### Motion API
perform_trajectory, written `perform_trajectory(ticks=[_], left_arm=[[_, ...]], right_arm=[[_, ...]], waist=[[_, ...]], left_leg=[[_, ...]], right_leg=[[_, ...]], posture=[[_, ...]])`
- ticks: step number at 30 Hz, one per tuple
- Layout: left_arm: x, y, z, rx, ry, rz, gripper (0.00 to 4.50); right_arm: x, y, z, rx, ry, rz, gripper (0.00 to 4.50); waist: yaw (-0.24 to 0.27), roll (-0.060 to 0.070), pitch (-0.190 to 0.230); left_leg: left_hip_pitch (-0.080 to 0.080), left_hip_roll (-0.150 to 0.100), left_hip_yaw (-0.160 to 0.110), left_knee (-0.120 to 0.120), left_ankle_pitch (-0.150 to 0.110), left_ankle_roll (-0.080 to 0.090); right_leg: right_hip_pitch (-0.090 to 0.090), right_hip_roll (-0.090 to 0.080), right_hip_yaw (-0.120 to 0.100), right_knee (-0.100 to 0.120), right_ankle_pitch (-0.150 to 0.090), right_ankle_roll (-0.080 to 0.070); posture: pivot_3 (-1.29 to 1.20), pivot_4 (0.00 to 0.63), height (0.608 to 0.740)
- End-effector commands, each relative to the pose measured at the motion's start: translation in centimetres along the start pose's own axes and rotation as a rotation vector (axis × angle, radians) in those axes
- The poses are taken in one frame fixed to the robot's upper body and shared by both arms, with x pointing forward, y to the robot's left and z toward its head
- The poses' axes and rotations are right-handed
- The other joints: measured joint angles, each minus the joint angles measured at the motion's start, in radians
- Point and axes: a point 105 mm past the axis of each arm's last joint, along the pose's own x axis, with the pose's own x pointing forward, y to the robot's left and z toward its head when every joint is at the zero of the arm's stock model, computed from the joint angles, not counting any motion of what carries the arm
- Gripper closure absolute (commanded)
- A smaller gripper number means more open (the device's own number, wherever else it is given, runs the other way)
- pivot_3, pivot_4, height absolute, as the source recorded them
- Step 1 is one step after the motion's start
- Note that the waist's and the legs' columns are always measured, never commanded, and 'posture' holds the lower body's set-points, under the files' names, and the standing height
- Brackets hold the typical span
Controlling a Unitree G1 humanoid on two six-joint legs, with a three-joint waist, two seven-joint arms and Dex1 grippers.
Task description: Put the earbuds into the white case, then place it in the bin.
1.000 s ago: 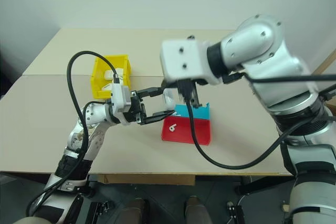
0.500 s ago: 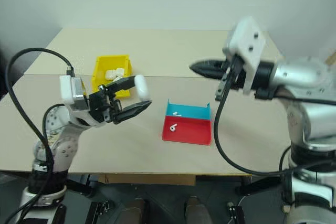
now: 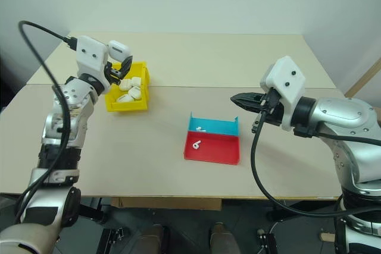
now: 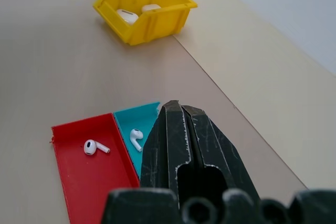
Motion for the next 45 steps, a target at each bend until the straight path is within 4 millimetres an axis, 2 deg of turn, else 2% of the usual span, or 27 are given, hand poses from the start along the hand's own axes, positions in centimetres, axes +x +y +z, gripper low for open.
perform_trajectory(ticks=[1, 3, 7, 10, 11, 12, 15, 16, 20, 25, 28, 31, 32, 34, 38, 40, 42, 45], left_arm=[[1.2, 1.3, 0.0, -0.009, 0.019, 0.105, 1.71], [1.7, 1.4, -0.9, -0.02, 0.065, 0.115, 1.71], [2.0, 0.1, -2.2, 0.008, 0.101, 0.055, 1.71], [2.2, -0.2, -3.7, -0.064, 0.185, 0.026, 1.71], [2.3, -0.3, -4.0, -0.144, 0.202, 0.01, 1.36], [2.3, -0.4, -4.3, -0.147, 0.225, 0.001, 0.99], [2.4, -0.7, -4.2, -0.12, 0.213, -0.01, 0.1], [2.5, -0.7, -4.2, -0.125, 0.212, -0.005, 0.02], [2.5, -0.7, -3.5, -0.053, 0.172, -0.019, 0.02], [1.7, -1.1, -0.9, -0.123, 0.016, -0.103, 0.02], [-0.1, -2.2, 1.0, -0.203, -0.088, -0.226, 0.02], [-4.6, -4.2, 2.2, -0.218, -0.19, -0.464, 0.02], [-6.2, -4.7, 2.2, -0.209, -0.204, -0.534, 0.02], [-8.2, -5.2, 2.0, -0.201, -0.202, -0.613, 0.02], [-13.3, -5.5, 0.6, -0.247, -0.096, -0.803, 0.02], [-15.6, -5.6, 0.5, -0.245, -0.081, -0.873, 0.02], [-17.2, -5.4, 0.0, -0.231, -0.047, -0.898, 0.02], [-18.3, -5.2, 0.0, -0.225, -0.033, -0.917, 0.02]], right_arm=[[0.1, -0.1, 0.3, -0.055, -0.01, -0.024, 4.44], [0.1, 0.1, 0.1, -0.062, 0.0, -0.022, 4.44], [-0.1, 0.2, -0.4, -0.081, 0.023, -0.029, 4.44], [-0.1, 0.3, -0.8, -0.085, 0.045, -0.036, 4.44], [-0.1, 0.3, -0.9, -0.086, 0.051, -0.037, 4.49], [-0.1, 0.4, -1.0, -0.087, 0.054, -0.038, 4.5], [-0.2, 0.5, -1.1, -0.083, 0.063, -0.037, 4.5], [-0.2, 0.5, -1.1, -0.082, 0.064, -0.037, 4.5], [-0.2, 0.6, -1.2, -0.081, 0.071, -0.033, 4.5], [-0.7, 0.3, -1.5, -0.081, 0.086, -0.038, 4.5], [-1.4, 0.0, -2.0, -0.096, 0.111, -0.04, 4.5], [-2.8, 0.5, -2.3, -0.151, 0.088, -0.014, 4.5], [-3.3, 0.7, -2.4, -0.185, 0.066, -0.016, 4.5], [-3.8, 0.9, -2.7, -0.22, 0.049, -0.011, 4.5], [-5.5, 1.5, -4.2, -0.261, 0.086, 0.037, 4.5], [-6.2, 1.5, -4.9, -0.266, 0.114, 0.048, 4.5], [-6.7, 1.5, -5.4, -0.254, 0.133, 0.056, 4.5], [-6.9, 1.3, -5.6, -0.257, 0.139, 0.059, 4.5]], waist=[[0.003, 0.0, 0.0], [0.005, 0.0, 0.0], [0.006, 0.0, 0.0], [0.01, -0.001, 0.0], [0.011, -0.001, 0.0], [0.011, -0.001, 0.0], [0.011, -0.001, 0.0], [0.011, -0.001, 0.0], [0.015, -0.001, 0.0], [0.018, -0.001, 0.0], [0.019, 0.0, 0.0], [0.016, 0.0, 0.0], [0.015, 0.0, 0.0], [0.014, 0.0, 0.0], [0.014, 0.0, 0.0], [0.009, 0.0, 0.0], [0.006, 0.0, 0.0], [0.008, -0.001, 0.0]], left_leg=[[-0.001, 0.0, 0.0, 0.0, 0.0, 0.0], [-0.001, 0.0, 0.0, 0.0, 0.0, 0.0], [-0.002, -0.001, 0.0, 0.0, 0.0, 0.0], [-0.002, -0.001, 0.0, 0.0, 0.0, 0.0], [-0.002, -0.001, 0.0, 0.0, 0.0, 0.0], [-0.002, -0.001, 0.0, 0.001, 0.0, 0.0], [-0.002, -0.001, 0.0, 0.001, 0.0, 0.0], [-0.002, -0.001, 0.0, 0.001, 0.0, 0.0], [-0.002, -0.001, 0.0, 0.001, 0.0, 0.0], [-0.002, -0.001, 0.0, 0.001, 0.0, 0.0], [-0.003, -0.001, 0.0, 0.001, 0.0, 0.0], [-0.002, 0.0, 0.0, 0.001, 0.0, 0.0], [-0.001, 0.0, 0.0, 0.001, 0.0, 0.0], [-0.001, 0.0, 0.0, 0.001, 0.0, 0.0], [0.004, 0.001, 0.001, 0.002, 0.0, -0.001], [0.009, 0.001, 0.001, 0.002, 0.0, -0.001], [0.012, 0.001, 0.002, 0.0, 0.0, 0.0], [0.013, 0.001, 0.002, 0.0, 0.0, 0.0]], right_leg=[[-0.001, 0.0, 0.0, 0.0, 0.0, 0.0], [-0.001, 0.0, 0.0, 0.0, 0.0, 0.0], [-0.001, 0.0, -0.001, 0.0, 0.0, 0.0], [-0.001, -0.001, -0.001, 0.0, 0.0, 0.0], [-0.001, -0.001, -0.001, 0.001, 0.0, 0.0], [-0.001, -0.001, -0.001, 0.001, 0.0, 0.0], [-0.001, 0.0, -0.001, 0.001, 0.0, 0.0], [-0.001, 0.0, -0.001, 0.001, 0.0, 0.0], [-0.001, -0.001, -0.001, 0.001, 0.0, 0.0], [-0.001, -0.001, -0.001, 0.001, 0.0, 0.0], [-0.001, -0.001, -0.001, 0.001, 0.0, 0.0], [-0.001, -0.001, -0.001, 0.0, 0.0, 0.0], [0.0, -0.001, 0.0, 0.001, 0.0, 0.0], [-0.001, -0.001, 0.0, 0.002, 0.0, 0.0], [0.004, 0.0, 0.0, 0.003, 0.0, 0.0], [0.009, 0.0, 0.0, 0.001, 0.0, 0.001], [0.013, -0.001, 0.0, -0.002, -0.001, 0.001], [0.014, 0.0, 0.0, -0.002, -0.001, 0.001]], posture=[[0.0, 0.15, 0.74], [0.0, 0.15, 0.74], [0.0, 0.15, 0.74], [0.0, 0.15, 0.74], [0.0, 0.15, 0.74], [0.0, 0.15, 0.74], [0.0, 0.15, 0.74], [0.0, 0.15, 0.74], [0.0, 0.15, 0.74], [0.0, 0.15, 0.74], [0.0, 0.15, 0.74], [0.0, 0.15, 0.74], [0.0, 0.15, 0.74], [0.0, 0.15, 0.74], [0.0, 0.15, 0.74], [0.0, 0.15, 0.74], [0.0, 0.15, 0.74], [0.0, 0.15, 0.74]])
